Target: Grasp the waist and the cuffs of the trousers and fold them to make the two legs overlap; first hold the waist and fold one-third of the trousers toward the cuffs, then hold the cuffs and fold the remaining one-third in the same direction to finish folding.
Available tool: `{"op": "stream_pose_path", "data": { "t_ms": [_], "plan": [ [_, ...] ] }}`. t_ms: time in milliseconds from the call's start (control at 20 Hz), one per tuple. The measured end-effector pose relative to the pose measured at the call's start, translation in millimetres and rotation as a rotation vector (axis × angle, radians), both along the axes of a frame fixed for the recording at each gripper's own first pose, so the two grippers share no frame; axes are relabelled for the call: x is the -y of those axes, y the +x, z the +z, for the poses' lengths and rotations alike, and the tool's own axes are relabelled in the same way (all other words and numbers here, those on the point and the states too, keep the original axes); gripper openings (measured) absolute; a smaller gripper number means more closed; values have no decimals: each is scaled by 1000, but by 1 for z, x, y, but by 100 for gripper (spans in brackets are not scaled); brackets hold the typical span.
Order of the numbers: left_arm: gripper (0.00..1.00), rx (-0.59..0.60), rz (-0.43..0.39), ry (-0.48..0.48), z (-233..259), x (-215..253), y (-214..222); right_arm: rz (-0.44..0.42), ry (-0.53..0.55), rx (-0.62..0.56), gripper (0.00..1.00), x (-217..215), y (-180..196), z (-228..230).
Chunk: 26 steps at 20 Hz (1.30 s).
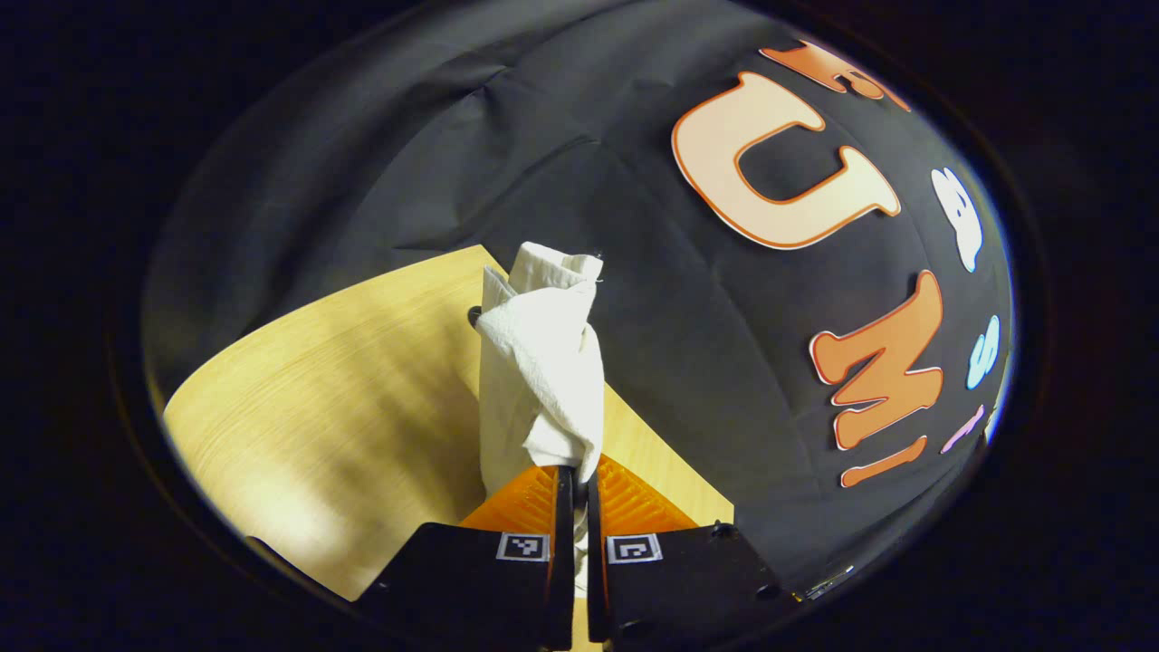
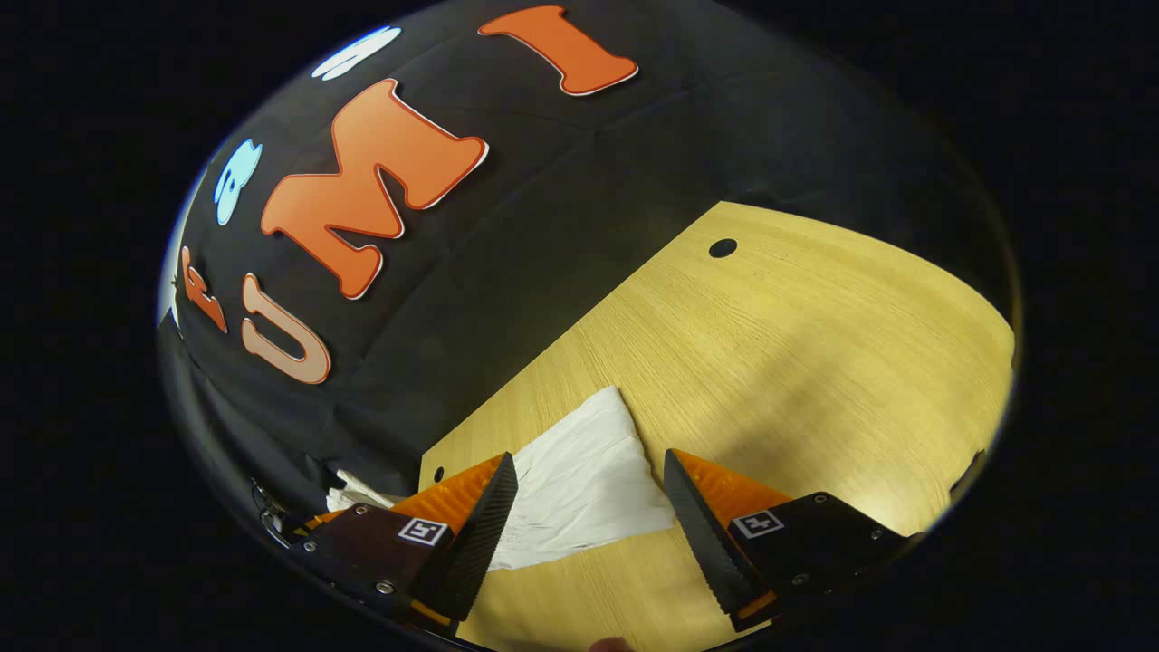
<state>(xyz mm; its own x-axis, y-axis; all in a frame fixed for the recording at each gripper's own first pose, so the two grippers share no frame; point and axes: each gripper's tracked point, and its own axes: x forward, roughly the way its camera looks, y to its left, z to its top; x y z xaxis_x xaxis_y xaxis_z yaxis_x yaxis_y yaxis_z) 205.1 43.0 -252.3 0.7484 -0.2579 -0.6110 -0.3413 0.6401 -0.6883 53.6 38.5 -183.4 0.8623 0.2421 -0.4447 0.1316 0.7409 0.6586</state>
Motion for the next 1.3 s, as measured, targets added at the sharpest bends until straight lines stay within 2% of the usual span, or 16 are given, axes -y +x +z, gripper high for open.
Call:
{"op": "stream_pose_path", "data": {
  "t_ms": [300, 700, 1300],
  "plan": [
    [10, 20, -42, 4, 14, 59, 12, 9, -29, 6, 98, 30, 1, -3],
    [8, 14, -108, 19, 16, 140, 22, 33, -15, -18, 98, 62, 1, -16],
    [10, 14, -279, 66, 4, 275, 38, 44, -9, -19, 98, 112, 10, -27]
  ]
}}
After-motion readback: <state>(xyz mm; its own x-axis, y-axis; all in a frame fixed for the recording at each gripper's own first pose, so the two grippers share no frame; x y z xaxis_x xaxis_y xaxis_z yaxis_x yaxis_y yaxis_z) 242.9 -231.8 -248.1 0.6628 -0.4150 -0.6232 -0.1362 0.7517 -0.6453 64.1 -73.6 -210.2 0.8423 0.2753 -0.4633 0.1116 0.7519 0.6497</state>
